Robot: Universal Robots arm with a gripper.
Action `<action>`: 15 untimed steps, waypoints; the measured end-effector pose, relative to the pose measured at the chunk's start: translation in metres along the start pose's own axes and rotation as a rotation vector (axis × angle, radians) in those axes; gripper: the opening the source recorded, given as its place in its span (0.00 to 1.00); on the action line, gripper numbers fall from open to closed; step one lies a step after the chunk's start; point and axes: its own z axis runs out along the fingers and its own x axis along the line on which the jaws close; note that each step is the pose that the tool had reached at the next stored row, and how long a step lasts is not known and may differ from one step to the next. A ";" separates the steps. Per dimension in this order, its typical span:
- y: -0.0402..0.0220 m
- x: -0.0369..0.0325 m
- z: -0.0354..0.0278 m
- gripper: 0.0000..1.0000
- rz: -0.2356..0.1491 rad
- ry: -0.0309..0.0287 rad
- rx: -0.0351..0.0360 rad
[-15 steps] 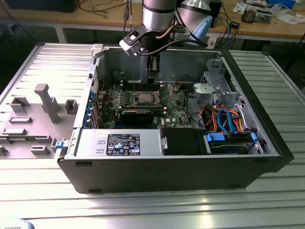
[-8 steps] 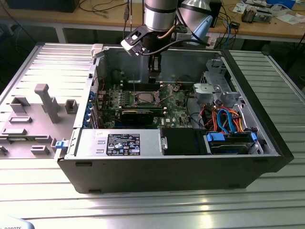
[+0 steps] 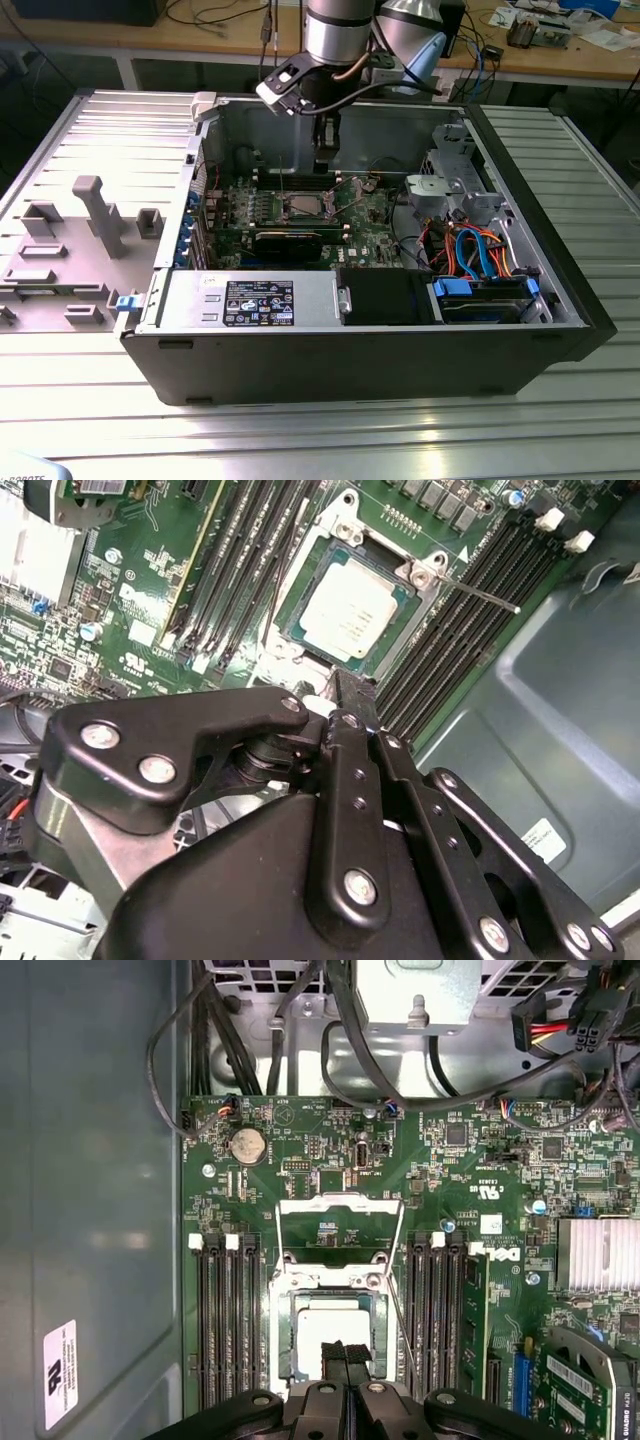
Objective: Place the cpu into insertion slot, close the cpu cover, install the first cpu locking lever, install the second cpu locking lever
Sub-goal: 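Close the cpu cover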
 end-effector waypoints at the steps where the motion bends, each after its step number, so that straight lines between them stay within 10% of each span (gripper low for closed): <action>1: 0.0002 0.0002 0.0000 0.11 0.000 0.0000 -0.0001; 15: 0.0076 0.0081 -0.0004 0.11 0.000 0.0000 0.0000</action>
